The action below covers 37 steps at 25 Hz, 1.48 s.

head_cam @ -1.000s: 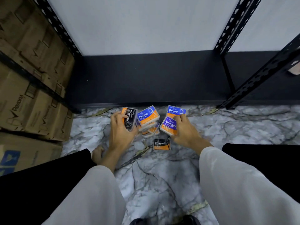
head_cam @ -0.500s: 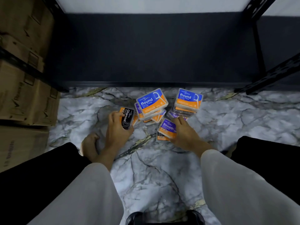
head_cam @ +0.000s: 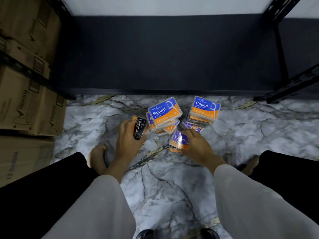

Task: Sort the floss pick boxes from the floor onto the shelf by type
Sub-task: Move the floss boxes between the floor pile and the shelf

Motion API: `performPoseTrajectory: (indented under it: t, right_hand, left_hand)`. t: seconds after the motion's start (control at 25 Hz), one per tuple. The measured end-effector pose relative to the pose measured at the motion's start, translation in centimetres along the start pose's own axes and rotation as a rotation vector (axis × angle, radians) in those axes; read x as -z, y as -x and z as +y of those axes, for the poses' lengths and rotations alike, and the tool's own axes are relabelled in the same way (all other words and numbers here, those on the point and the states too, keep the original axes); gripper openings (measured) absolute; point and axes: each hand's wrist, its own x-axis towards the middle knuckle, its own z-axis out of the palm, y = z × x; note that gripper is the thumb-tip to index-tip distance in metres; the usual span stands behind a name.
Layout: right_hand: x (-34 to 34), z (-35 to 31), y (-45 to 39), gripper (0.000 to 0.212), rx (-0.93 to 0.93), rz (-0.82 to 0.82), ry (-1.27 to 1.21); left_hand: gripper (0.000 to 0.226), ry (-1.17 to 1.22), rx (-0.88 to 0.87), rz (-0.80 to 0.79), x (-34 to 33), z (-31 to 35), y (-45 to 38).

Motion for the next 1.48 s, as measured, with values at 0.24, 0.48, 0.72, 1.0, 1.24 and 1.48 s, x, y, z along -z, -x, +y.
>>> performPoseTrajectory:
  t: [0.24, 0.48, 0.72, 1.0, 1.24, 1.48]
  right_hand:
    - [4.7, -2.5, 2.8, 0.036, -0.099, -0.171, 0.105]
    - [15.4, -8.4, 7.5, 0.012, -0.018, -0.027, 0.169]
    - [30.9, -17.4, 14.9, 0.031, 0.118, 0.161, 0.160]
    - [46.9, -26.6, 21.4, 0.027, 0.279, 0.506, 0.134]
    - [55.2, -30.1, 20.0, 0.021, 0.321, 0.660, 0.175]
    - [60.6, -28.0, 12.9, 0.024, 0.261, 0.708, 0.159]
  left_hand:
    - [0.014, -0.039, 0.055, -0.061, 5.2, 3.6, 0.9]
    - [0.013, -0.074, 0.011, -0.311, 14.7, 12.2, 2.3]
    - [0.008, -0.212, -0.261, -0.285, 27.5, 27.1, 4.5]
    - [0.016, -0.158, -0.645, -0.054, 39.8, 43.0, 6.6]
    - [0.021, -0.142, -0.734, 0.103, 45.2, 50.4, 3.3]
    - [0.021, -0.185, -0.646, 0.274, 45.7, 50.9, -7.0]
